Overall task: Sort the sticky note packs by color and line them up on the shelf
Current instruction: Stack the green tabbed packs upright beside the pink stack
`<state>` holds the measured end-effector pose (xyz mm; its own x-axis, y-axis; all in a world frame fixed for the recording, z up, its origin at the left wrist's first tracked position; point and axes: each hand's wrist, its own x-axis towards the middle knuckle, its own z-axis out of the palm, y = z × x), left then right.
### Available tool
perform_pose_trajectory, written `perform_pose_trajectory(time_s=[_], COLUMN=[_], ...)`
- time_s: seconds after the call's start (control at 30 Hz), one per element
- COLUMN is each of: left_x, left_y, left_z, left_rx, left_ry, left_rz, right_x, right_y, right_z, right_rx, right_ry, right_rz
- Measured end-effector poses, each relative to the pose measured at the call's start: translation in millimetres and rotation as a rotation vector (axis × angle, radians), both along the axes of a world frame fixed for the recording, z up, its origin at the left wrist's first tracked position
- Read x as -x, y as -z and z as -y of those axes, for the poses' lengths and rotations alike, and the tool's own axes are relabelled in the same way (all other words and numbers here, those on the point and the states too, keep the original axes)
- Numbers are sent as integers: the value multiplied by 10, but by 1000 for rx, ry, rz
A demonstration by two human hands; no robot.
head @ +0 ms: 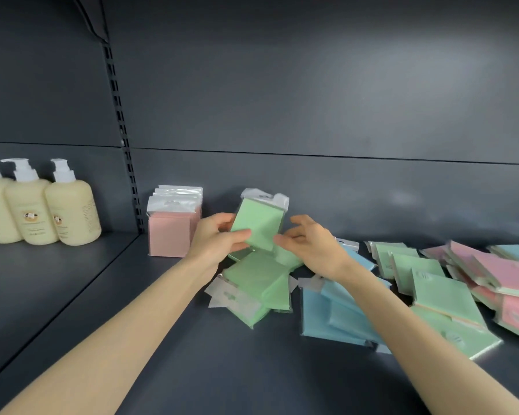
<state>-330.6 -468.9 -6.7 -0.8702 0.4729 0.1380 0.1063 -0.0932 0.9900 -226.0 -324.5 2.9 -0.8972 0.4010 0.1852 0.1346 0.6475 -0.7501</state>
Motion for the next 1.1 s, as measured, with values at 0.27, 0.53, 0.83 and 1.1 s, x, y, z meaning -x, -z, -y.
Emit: perform_pose_trajectory(time_s=[0.27,0.53,0.83,1.1], left_x=[-35,129,86,10], left_y=[124,120,37,-28], left_z=[19,181,222,182], left_rx=[322,788,241,-96], left_ry=[36,258,-15,5], left_rz=[-334,-359,-105,243], right_x=[-4,-35,-108,-176], right_y=[37,106,50,-32], right_z=[-74,-125,-96,-80], right_rx=[247,283,402,554], right_ry=[52,57,73,28], right_rz=[-243,-276,-384,-428])
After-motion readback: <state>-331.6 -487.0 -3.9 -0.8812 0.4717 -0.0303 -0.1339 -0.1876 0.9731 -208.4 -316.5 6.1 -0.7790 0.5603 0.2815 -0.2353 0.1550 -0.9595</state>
